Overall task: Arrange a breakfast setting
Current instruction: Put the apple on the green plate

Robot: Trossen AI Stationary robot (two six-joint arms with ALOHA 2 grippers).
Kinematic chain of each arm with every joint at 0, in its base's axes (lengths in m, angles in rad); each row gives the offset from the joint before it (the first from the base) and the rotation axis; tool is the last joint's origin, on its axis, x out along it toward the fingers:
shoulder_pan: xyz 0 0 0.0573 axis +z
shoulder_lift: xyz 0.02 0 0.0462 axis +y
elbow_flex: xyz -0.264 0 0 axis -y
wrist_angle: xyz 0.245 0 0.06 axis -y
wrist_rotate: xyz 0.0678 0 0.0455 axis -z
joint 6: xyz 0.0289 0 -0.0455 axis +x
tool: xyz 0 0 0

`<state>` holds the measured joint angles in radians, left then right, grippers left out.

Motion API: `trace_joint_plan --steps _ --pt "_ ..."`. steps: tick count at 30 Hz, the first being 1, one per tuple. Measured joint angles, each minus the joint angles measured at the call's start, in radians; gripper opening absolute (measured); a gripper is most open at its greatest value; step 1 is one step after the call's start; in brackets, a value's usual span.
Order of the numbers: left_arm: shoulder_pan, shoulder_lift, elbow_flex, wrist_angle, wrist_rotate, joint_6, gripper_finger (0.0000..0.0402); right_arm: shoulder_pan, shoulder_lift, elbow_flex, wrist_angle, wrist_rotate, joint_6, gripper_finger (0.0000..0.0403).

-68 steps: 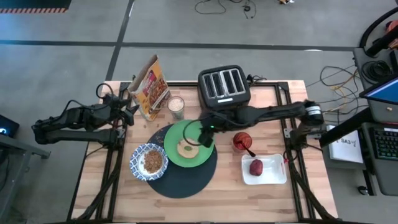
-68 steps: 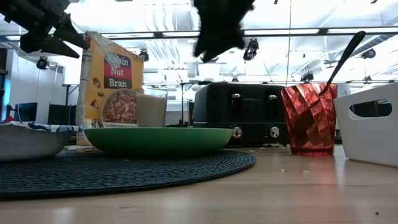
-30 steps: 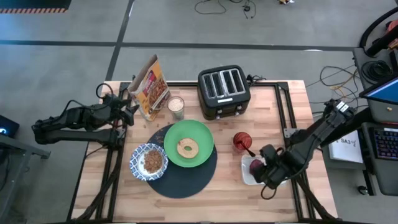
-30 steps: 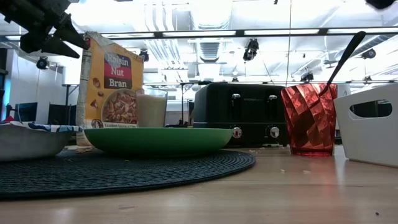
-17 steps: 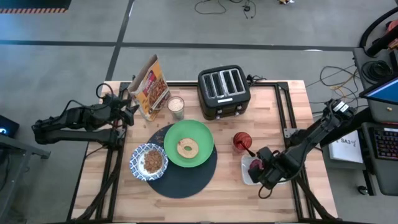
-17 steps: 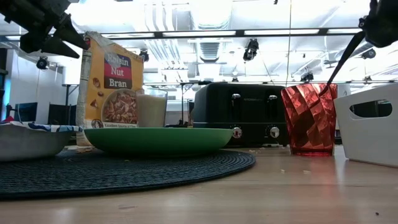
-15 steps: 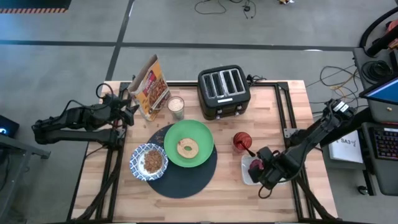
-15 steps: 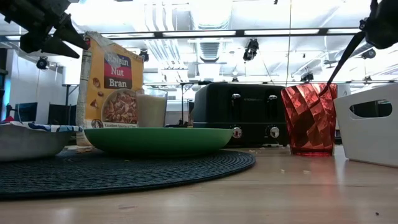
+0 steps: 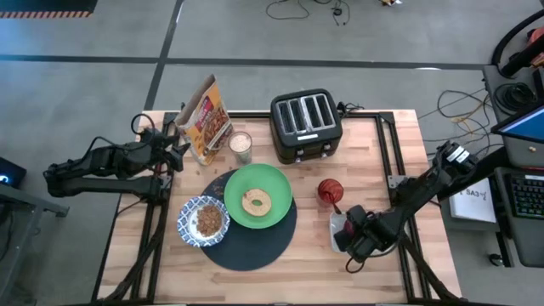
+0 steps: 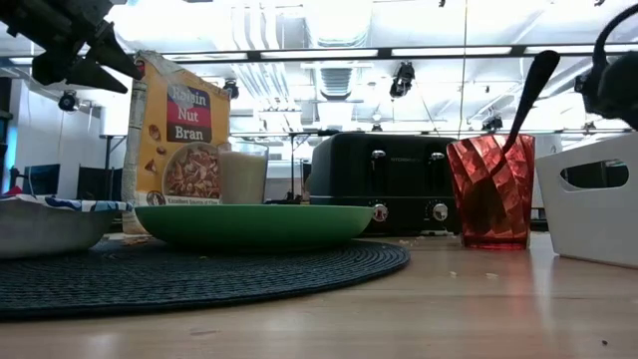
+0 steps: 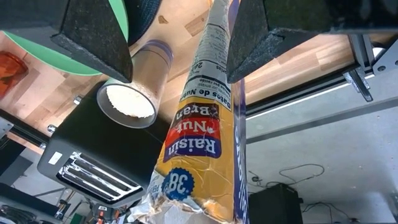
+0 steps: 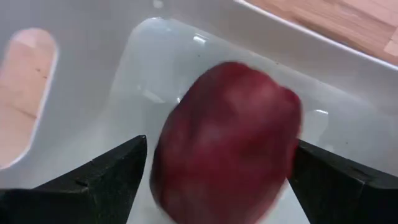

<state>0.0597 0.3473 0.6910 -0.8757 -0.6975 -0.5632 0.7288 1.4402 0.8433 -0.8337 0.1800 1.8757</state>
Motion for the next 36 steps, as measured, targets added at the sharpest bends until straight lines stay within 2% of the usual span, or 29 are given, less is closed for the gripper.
trace_joint_plan --steps 6,14,26,33,36 --pt "0.0 0.0 0.0 0.0 0.0 -0.005 0.0242 0.0 0.006 0.0 -0.008 -0.015 0.016 0.032" --pt "0.0 0.0 0.0 0.0 0.0 -0.005 0.0242 -0.001 -0.019 0.0 -0.055 -0.088 0.036 0.0222" --pt "0.0 0.0 0.0 -0.003 0.0 -0.004 0.0242 -0.001 -0.221 0.024 -0.131 -0.11 0.048 0.0222" --pt "0.0 0.0 0.0 -0.002 0.0 -0.004 0.0242 0.0 -0.288 0.199 -0.379 -0.14 0.001 0.0221" --pt "0.0 0.0 0.0 -0.002 0.0 -0.004 0.0242 0.0 -0.301 0.288 -0.435 -0.144 -0.048 0.0221"
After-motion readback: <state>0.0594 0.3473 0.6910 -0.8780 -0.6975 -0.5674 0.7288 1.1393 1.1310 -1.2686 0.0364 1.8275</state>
